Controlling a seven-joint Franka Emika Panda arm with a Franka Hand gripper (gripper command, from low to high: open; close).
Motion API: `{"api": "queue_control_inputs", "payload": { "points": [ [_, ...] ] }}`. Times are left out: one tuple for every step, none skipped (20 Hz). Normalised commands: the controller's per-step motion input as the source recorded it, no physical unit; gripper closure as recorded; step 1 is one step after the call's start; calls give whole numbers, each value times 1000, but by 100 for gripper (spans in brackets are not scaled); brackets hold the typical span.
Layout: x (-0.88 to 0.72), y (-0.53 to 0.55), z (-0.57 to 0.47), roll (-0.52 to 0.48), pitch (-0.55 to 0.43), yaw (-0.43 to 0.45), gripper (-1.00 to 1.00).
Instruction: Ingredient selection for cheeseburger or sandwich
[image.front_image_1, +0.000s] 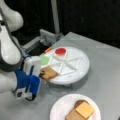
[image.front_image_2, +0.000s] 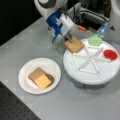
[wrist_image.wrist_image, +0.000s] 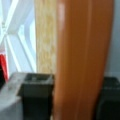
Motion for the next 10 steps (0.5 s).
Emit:
{"api": "queue_control_inputs", "payload": {
  "points": [
    [199, -192, -50, 77, -5, 1, 100],
    [210, -198, -18, 77, 4, -6, 100],
    [216, -200, 2, 79, 8, -7, 100],
    [216, -198, 10, 81, 12, -7, 100],
    [209, -191, 10, 84, 16, -6, 100],
    [206, -183, 47, 80, 54, -38, 100],
    [232, -189, 119, 77, 71, -57, 100],
    [236, -186, 153, 79, 77, -60, 100],
    [262, -191, 214, 87, 91, -64, 100],
    [299, -203, 279, 98, 103, -59, 100]
  ]
}}
